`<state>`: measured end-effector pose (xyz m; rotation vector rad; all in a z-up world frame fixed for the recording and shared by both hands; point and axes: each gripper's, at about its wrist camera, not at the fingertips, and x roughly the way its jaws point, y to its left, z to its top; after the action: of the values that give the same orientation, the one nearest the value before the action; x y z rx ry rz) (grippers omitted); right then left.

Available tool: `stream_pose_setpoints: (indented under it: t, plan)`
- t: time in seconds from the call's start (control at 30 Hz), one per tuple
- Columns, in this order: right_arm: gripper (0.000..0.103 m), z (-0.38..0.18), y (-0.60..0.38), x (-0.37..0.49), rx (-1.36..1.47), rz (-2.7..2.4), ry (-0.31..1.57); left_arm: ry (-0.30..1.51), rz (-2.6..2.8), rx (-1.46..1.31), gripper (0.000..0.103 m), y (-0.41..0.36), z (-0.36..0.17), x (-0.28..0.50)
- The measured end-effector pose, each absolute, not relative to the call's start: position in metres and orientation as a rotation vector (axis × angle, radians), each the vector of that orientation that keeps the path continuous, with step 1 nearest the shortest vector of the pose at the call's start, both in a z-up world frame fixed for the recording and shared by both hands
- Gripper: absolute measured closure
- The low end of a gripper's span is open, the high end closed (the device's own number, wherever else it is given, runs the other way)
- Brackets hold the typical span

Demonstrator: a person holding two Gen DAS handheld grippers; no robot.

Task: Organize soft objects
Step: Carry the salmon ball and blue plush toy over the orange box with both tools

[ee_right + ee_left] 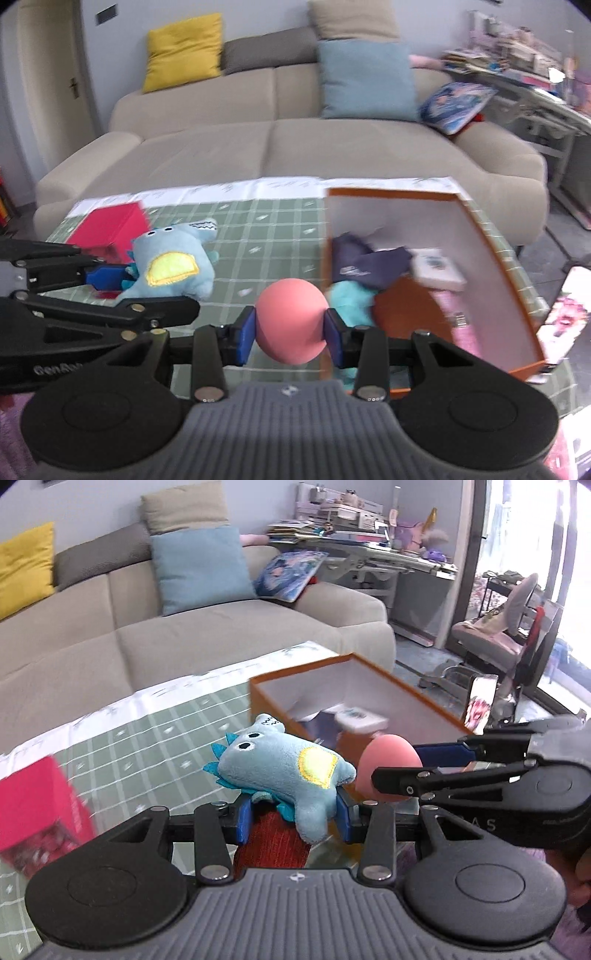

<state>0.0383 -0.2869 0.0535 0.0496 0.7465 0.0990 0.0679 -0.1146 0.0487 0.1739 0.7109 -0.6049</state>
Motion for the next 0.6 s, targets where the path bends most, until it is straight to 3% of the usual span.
stream_pose_setpoints:
  t: [0.3, 0.6]
  plan:
    - [0.064, 0.059, -0.362, 0.066, 0.059, 0.002, 0.706, 0.767, -0.708, 0.114, 0.054, -0.2, 0.068, 0.133]
    - [0.063, 0.035, -0.416, 0.14, -0.003, 0.018, 0.794, 0.89, -0.707, 0.175, 0.054, -0.267, 0.032, 0.202]
